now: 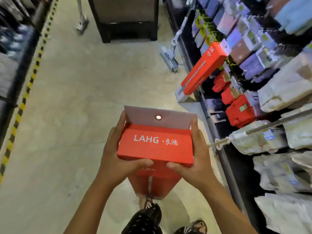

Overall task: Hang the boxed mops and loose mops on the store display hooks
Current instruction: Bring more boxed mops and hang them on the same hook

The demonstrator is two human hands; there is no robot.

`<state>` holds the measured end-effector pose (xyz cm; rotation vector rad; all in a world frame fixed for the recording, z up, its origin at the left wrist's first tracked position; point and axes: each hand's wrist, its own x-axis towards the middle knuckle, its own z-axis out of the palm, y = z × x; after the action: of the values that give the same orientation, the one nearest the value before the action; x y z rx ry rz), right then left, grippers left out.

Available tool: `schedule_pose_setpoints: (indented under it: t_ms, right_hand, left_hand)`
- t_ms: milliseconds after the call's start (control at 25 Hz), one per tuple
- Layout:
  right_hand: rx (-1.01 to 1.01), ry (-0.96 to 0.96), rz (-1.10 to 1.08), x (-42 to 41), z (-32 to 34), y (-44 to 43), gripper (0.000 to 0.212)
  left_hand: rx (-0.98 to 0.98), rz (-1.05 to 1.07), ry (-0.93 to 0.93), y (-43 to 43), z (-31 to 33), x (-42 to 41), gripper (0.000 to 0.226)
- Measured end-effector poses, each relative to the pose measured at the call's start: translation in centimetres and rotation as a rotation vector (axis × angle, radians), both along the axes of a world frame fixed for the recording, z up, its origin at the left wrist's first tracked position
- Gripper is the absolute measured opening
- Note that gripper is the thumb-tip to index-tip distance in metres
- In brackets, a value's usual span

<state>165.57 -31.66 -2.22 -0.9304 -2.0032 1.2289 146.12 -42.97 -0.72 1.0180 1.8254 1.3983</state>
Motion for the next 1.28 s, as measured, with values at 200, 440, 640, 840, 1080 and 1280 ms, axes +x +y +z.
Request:
schedule_pose_setpoints:
  t_ms: [200, 440, 640, 840, 1080, 1280]
  right_hand:
    - [-0.014, 0.047, 0.211, -8.6, 1.3, -2.4, 0.115]
    - [-0.001, 0.082, 0.494, -17.0, 3.3, -4.9, 0.119]
    - [-0.064, 0.106, 0.676, -23.9, 4.2, -4.8, 0.119]
    - [-0.072, 0.081, 0.862, -32.6, 4.2, -2.3, 0.120]
    - [-0.065, 0.096, 1.042, -44.0, 6.5, 1.4, 0.116]
    - [-0.018, 0.171, 1.222, -52.9, 9.0, 1.5, 0.111]
  left_hand:
    - [0.003, 0.183, 0.091, -6.2, 3.1, -5.7, 0.128]
    - [0.004, 0.505, 0.143, -12.9, 5.5, -8.3, 0.127]
    - [-0.029, 0.703, 0.136, -14.3, 6.1, -11.7, 0.129]
    - [-0.039, 0.879, 0.122, -13.0, 6.1, -16.7, 0.127]
    - [-0.024, 1.088, 0.149, -9.6, 8.5, -23.8, 0.121]
    - [0.025, 1.281, 0.221, -8.6, 9.9, -28.4, 0.119]
